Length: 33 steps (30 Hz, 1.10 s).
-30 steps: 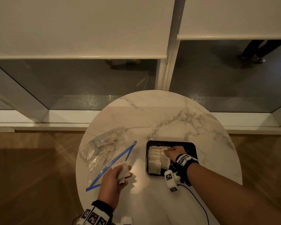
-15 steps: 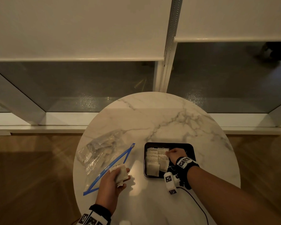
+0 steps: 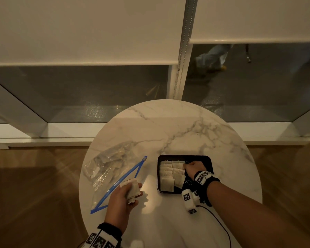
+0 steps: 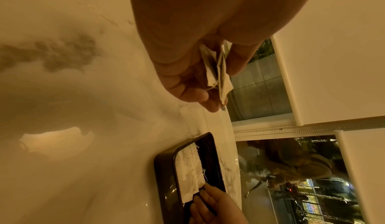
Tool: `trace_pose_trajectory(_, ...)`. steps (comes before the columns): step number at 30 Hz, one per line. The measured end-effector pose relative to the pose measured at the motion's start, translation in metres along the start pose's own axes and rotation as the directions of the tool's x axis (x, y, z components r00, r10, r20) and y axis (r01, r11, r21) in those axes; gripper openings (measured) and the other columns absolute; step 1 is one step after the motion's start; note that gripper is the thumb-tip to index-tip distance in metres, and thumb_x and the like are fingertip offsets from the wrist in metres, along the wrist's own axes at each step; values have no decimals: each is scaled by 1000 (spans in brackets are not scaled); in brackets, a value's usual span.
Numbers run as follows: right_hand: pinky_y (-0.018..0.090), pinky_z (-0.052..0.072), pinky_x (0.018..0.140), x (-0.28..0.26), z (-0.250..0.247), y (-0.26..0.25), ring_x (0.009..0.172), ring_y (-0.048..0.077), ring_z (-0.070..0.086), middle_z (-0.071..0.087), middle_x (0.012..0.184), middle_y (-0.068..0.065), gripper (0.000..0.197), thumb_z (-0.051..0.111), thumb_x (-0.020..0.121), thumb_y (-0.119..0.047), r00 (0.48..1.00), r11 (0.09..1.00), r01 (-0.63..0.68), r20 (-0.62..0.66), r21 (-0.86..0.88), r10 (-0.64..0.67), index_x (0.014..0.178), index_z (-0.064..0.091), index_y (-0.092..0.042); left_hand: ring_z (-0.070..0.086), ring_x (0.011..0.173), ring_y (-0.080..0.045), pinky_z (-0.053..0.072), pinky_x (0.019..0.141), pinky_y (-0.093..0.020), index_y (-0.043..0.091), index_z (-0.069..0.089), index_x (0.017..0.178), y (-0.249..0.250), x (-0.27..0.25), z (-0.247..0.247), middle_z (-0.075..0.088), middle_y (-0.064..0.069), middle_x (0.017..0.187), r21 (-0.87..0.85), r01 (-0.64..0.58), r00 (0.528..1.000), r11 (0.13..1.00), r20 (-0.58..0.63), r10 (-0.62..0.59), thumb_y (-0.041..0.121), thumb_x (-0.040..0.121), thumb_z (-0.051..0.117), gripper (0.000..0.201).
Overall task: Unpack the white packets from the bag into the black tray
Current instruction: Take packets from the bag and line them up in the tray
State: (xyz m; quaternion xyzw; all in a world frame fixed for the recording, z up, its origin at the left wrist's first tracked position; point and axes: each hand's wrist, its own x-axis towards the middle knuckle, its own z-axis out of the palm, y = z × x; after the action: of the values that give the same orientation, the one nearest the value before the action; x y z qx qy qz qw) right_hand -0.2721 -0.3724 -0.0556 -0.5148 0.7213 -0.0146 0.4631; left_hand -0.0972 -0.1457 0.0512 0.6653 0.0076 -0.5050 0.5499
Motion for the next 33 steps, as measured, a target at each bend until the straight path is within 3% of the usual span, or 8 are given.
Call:
trace_pose_trajectory(6, 43, 58, 64, 25, 9, 20, 58, 29, 65, 70, 66, 14, 18, 66, 69, -25, 997, 999, -40, 62, 24, 39, 64, 67, -8, 65, 105, -31, 46, 91, -44, 15, 63, 118, -2, -1, -1, 76, -8, 105, 6, -9, 1000, 1000, 2, 9, 23, 103, 44, 25)
trace_pose_trajectory(9, 45, 59, 66, 31, 16, 25, 68, 33, 71, 73, 71, 16, 18, 63, 68, -21, 996, 997, -28, 83, 66, 23, 70, 69, -5, 66, 103, -30, 46, 90, -43, 14, 65, 113, -2, -1, 0, 76, -8, 104, 15, -8, 1000, 1000, 4, 8, 23, 103, 44, 25)
trace_pose_trajectory(13, 44, 60, 68, 3, 11, 8, 72, 34, 71, 72, 74, 16, 16, 63, 74, -18, 999, 996, -7, 52, 88, 2, 73, 70, -4, 67, 100, -28, 48, 87, -42, 14, 64, 113, 0, -2, 2, 77, -7, 102, 5, 0, 1000, 1000, 7, 0, 22, 104, 44, 24)
trace_pose_trajectory(18, 40, 60, 75, -16, 4, 3, 79, 28, 69, 71, 79, 9, 7, 67, 74, -14, 1000, 999, 18, -2, 39, -17, 71, 64, -19, 67, 95, -26, 48, 83, -40, 14, 61, 118, 1, -2, 3, 77, -7, 101, -18, -2, 1000, 1000, 6, 2, 23, 104, 44, 24)
trace_pose_trajectory(21, 34, 58, 81, -15, 5, 12, 89, 24, 66, 67, 92, 5, 28, 76, 68, -13, 999, 1000, -1, 51, -17, 2, 90, 62, -20, 67, 95, -27, 48, 82, -40, 15, 61, 118, 0, -3, 4, 77, -8, 101, -19, 1, 1000, 1000, 7, -1, 23, 104, 44, 23)
trace_pose_trajectory(24, 31, 57, 82, -15, 4, 16, 93, 22, 64, 64, 98, 4, 35, 80, 66, -10, 999, 997, 29, 48, -77, -26, 93, 61, -20, 67, 98, -27, 48, 85, -41, 15, 61, 118, -2, -4, 4, 77, -8, 103, -2, 1, 1000, 1000, 6, -1, 23, 104, 44, 24)
trace_pose_trajectory(29, 31, 56, 85, -14, 3, 14, 92, 22, 64, 64, 97, 3, 26, 75, 71, -11, 995, 989, 100, 30, -112, -98, 91, 61, -22, 67, 99, -28, 48, 86, -42, 15, 62, 117, -4, -6, 2, 77, -7, 103, 17, -12, 1000, 1000, 6, 12, 23, 103, 44, 24)
trace_pose_trajectory(33, 32, 56, 82, -13, 0, 9, 87, 24, 62, 57, 82, -3, 17, 70, 77, -13, 989, 980, 148, 27, -131, -146, 88, 60, -22, 68, 99, -28, 48, 88, -43, 16, 64, 114, -3, -7, 2, 76, -9, 105, 30, -23, 1000, 999, 2, 23, 23, 103, 44, 24)
